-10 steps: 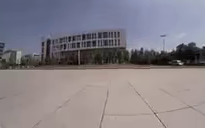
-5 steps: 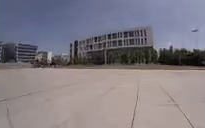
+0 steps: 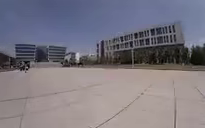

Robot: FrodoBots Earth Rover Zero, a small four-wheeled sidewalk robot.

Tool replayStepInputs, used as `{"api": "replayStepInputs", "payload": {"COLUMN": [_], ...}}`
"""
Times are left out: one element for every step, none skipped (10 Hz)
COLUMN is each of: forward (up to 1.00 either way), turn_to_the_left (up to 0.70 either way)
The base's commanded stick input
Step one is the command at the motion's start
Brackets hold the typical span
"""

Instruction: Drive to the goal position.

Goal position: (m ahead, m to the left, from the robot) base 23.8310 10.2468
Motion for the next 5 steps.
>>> {"api": "replayStepInputs", "payload": {"forward": [0.7, 0.7, 0.7, 0.7, 0.7], "turn_to_the_left": [0.28, 0.01, 0.01, 0.01, 0.01]}}
